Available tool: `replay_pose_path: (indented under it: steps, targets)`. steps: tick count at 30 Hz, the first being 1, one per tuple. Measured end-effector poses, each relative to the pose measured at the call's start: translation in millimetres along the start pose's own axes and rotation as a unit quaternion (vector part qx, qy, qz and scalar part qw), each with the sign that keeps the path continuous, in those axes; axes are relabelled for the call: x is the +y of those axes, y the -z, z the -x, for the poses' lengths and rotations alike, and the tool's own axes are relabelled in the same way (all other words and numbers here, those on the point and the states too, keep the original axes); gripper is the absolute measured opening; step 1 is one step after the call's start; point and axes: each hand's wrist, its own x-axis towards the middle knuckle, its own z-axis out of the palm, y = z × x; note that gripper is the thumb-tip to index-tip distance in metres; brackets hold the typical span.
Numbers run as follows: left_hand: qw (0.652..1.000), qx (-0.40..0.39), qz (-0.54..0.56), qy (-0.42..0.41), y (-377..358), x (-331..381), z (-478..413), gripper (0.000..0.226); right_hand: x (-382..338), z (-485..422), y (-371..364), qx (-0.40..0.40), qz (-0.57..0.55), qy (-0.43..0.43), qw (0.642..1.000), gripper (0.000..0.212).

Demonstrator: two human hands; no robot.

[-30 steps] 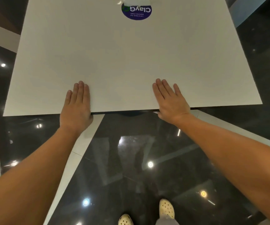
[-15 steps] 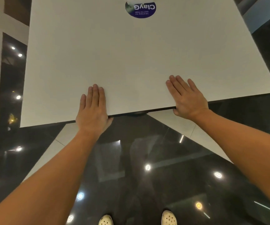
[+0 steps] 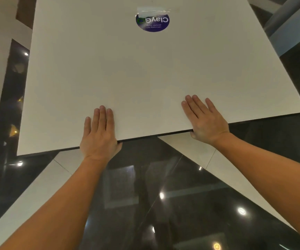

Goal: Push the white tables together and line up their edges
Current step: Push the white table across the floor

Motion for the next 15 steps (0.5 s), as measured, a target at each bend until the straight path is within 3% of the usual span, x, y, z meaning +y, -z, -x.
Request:
replay_pose_path:
  steps: [6,15]
  targets:
    - [0.999,0.036,-0.001,0.004,-8,7,-46,0.097,33,-38,-4,0.014,0.009,0.003,1.000,0.095]
    - [0.999,0.026,-0.006,0.023,-11,1,-122,0.090,76,-113,-5,0.016,0.038,0.000,0.999,0.100]
